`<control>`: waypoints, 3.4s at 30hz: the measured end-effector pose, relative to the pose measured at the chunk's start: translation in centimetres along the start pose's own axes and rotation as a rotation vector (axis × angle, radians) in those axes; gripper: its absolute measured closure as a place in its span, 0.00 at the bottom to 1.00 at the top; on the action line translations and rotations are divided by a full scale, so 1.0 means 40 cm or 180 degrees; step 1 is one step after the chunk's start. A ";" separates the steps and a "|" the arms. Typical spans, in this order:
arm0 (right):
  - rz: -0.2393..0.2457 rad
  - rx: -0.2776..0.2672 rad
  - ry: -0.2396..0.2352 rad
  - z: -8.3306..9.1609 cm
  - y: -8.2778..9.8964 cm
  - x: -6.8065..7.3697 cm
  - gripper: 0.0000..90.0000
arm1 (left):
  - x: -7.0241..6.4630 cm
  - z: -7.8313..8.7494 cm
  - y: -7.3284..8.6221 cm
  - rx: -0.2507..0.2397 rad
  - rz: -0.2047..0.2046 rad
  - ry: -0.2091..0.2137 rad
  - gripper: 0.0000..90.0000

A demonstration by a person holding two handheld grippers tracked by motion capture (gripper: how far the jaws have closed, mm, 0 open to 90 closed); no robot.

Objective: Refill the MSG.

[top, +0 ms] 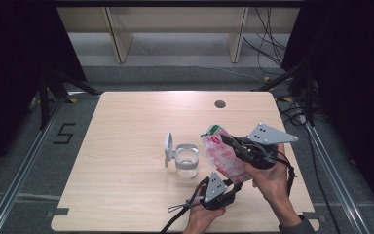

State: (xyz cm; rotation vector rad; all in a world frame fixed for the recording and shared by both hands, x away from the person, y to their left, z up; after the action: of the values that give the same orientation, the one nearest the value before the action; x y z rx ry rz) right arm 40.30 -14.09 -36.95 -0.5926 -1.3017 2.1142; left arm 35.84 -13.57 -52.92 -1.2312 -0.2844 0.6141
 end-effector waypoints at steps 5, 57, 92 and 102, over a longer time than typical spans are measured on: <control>-0.0014 0.0092 -0.0037 -0.021 0.007 0.005 1.00 | -0.007 -0.007 0.005 -0.0079 0.0026 0.0015 0.81; 0.0159 0.0415 -0.0154 -0.181 -0.046 0.022 1.00 | 0.079 0.007 -0.015 -0.0219 0.0141 -0.0126 0.82; 0.0231 0.0458 -0.0103 -0.209 -0.059 0.031 1.00 | 0.092 0.006 -0.029 -0.0276 0.0233 -0.0211 0.82; 0.0287 0.0472 -0.0114 -0.216 -0.058 0.038 1.00 | 0.090 0.004 -0.031 -0.0312 0.0242 -0.0181 0.82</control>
State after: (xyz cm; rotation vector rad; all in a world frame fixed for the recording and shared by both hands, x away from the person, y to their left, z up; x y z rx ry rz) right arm 45.24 -6.69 -38.63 -0.5623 -1.1441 2.2812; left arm 39.02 -11.60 -52.16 -1.3249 -0.3194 0.7082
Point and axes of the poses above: each handheld gripper's, and its own axes: z roughly backward along the jaws, y roughly out of its underside, x roughly to its left, the point moved 9 cm from there along -z, roughly forward along the jaws, and after that the axes turned 6 degrees about x, right-handed, at the moved point
